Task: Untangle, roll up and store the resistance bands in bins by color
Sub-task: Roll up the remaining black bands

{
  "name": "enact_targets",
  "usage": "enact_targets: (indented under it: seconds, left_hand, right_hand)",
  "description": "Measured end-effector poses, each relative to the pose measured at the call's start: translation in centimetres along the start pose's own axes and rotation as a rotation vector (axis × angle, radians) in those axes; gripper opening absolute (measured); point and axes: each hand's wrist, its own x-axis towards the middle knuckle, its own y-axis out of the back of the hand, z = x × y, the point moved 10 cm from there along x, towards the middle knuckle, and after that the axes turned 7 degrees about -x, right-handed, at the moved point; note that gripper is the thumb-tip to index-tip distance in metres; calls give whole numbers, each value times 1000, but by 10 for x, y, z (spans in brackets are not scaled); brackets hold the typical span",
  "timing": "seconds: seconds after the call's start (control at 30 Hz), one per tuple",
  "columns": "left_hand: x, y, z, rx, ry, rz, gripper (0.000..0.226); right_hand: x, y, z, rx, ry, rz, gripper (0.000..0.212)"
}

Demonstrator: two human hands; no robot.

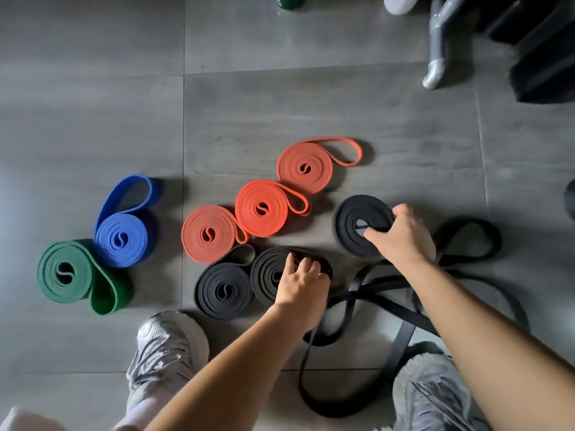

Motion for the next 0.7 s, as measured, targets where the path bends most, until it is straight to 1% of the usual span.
enact_targets:
  seconds: [0.03,0.1,0.17,0.3,0.37,0.4,0.47,0.53,0.57,0.6,0.63,0.7]
  left_hand:
    - [-4,-4,2,21,-18,2,39]
    - [-11,-2,6,68,-47,72,39]
    - [-15,-2,2,95,-18,114,36]
    - [-18,0,6,-23,-69,187,32]
    - [-20,8,4,-86,-80,262,40]
    - [-21,8,3,-113,-74,238,49]
    - [-19,-2,-2,-66,-48,96,66]
    - [-16,-10,-9,-3,-10,-30,69]
    - [-14,-11,-11,15,-2,-57,70]
    - [-12,-12,-12,16,6,-71,70]
    - [-10,-13,-12,22,10,-92,70]
    - [-6,-14,-12,75,9,-132,69]
  right_hand:
    - [-1,-2,-6,-34,12,-10,62]
    - [-5,-9,-18,-108,37,-32,63]
    - [-13,-19,-29,-152,54,-66,62]
    - [-28,-50,-40,-166,121,-144,58]
    - [-28,-57,-35,-104,155,-169,66]
    - [-27,-58,-32,-54,173,-190,72]
    - [-24,-55,-25,61,208,-230,80]
    - [-25,-49,-18,149,221,-266,79]
    - [-27,-48,-12,169,222,-262,77]
    - [-29,-46,-5,171,219,-230,74]
    - [-33,-41,3,162,211,-158,69]
    - [-44,-32,22,125,188,19,52]
